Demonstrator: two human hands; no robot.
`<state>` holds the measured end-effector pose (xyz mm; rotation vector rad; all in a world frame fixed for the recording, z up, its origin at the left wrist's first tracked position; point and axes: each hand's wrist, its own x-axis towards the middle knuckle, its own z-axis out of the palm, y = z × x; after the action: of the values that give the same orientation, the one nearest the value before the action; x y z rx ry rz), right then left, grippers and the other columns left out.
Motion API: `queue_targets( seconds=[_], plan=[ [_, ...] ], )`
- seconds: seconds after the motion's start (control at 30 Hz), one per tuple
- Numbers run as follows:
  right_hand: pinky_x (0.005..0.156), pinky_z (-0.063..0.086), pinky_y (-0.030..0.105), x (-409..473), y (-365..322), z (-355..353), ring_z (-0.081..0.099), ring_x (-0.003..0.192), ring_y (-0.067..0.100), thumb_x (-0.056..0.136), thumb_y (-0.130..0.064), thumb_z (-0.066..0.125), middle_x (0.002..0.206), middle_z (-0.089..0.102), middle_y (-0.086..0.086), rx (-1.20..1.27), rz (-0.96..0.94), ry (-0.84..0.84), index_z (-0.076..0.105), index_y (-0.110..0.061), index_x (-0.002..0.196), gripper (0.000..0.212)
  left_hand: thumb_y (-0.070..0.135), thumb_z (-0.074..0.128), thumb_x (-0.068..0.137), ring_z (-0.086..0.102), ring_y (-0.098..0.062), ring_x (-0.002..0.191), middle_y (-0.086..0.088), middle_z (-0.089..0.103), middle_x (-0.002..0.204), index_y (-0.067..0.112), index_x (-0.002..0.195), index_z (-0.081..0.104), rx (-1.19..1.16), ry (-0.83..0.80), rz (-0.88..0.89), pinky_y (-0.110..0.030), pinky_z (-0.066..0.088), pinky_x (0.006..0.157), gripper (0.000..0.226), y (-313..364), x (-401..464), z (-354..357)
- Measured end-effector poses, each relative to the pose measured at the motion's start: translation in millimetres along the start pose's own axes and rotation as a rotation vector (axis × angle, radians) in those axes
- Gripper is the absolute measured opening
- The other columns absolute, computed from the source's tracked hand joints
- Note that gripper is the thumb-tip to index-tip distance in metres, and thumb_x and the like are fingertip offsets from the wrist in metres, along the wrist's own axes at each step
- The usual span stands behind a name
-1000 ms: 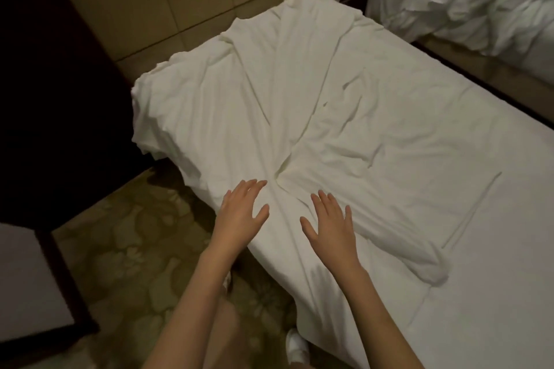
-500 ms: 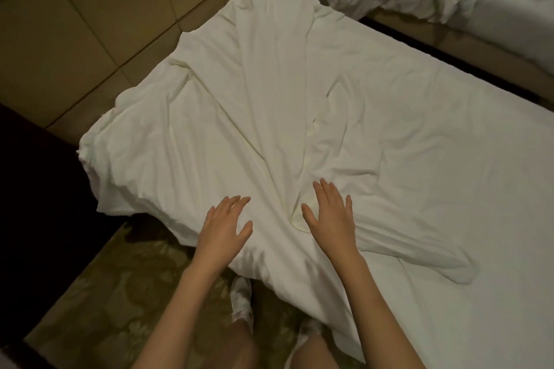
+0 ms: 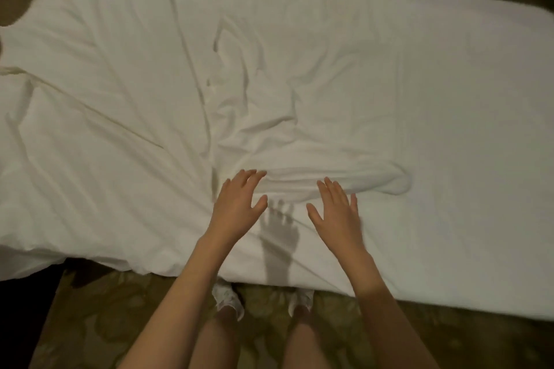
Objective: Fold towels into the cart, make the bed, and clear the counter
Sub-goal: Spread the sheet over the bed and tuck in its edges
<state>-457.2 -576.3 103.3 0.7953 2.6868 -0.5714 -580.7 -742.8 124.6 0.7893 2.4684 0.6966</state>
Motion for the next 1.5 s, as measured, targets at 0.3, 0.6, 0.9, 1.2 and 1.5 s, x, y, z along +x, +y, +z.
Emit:
queue_targets(
  seconds=[0.3, 0.6, 0.9, 1.2, 1.5],
  plan=[
    [0.118, -0.003, 0.041, 22.3, 166.4, 24.0, 0.005, 0.147, 0.013, 0.1, -0.04, 0.033, 0.159, 0.013, -0.002, -0.029, 0.114, -0.031, 0.02, -0.019, 0.15, 0.056, 0.019, 0.055, 0.09, 0.042, -0.023, 0.13, -0.005, 0.045, 0.142, 0.016, 0.14, 0.043, 0.012, -0.152, 0.101, -0.035, 0.03, 0.107, 0.052, 76.8, 80.8, 156.5],
    [0.118, 0.003, 0.043, 76.1, 234.1, 40.0, 0.009, 0.147, 0.016, 0.099, -0.036, 0.042, 0.159, 0.015, 0.0, -0.052, 0.034, 0.04, 0.027, -0.025, 0.148, 0.053, 0.014, 0.059, 0.088, 0.044, -0.03, 0.127, -0.011, 0.041, 0.144, 0.013, 0.141, 0.04, 0.052, -0.175, 0.176, -0.04, 0.038, 0.102, 0.057, 82.0, 144.1, 223.7],
    [0.117, 0.003, 0.046, 122.9, 279.3, 30.4, 0.006, 0.147, 0.016, 0.091, -0.038, 0.058, 0.16, 0.011, -0.002, 0.014, 0.036, -0.031, 0.022, -0.025, 0.15, 0.07, 0.035, 0.067, 0.085, 0.0, -0.027, 0.146, 0.0, 0.009, 0.159, 0.033, 0.149, 0.021, 0.184, -0.375, 0.055, -0.068, 0.01, 0.108, 0.078, 75.1, 171.3, 245.3],
    [0.113, 0.029, 0.042, 125.2, 306.4, 56.1, 0.033, 0.136, 0.029, 0.086, -0.004, 0.064, 0.146, 0.038, 0.014, 0.256, -0.063, 0.117, 0.05, -0.01, 0.136, 0.052, 0.025, 0.062, 0.09, 0.007, -0.029, 0.145, -0.003, 0.019, 0.157, 0.037, 0.135, 0.047, 0.191, -0.231, 0.044, -0.068, 0.01, 0.106, 0.049, 74.6, 170.4, 264.0],
    [0.083, 0.038, 0.028, 111.1, 317.5, 53.7, 0.053, 0.106, 0.025, 0.093, -0.008, 0.054, 0.112, 0.063, 0.007, 0.186, -0.069, 0.224, 0.067, -0.008, 0.106, 0.018, 0.022, 0.062, 0.09, 0.059, -0.022, 0.105, 0.0, 0.065, 0.115, 0.025, 0.104, 0.072, 0.071, -0.043, 0.148, -0.034, 0.041, 0.082, 0.018, 77.8, 156.1, 261.0]
  ],
)
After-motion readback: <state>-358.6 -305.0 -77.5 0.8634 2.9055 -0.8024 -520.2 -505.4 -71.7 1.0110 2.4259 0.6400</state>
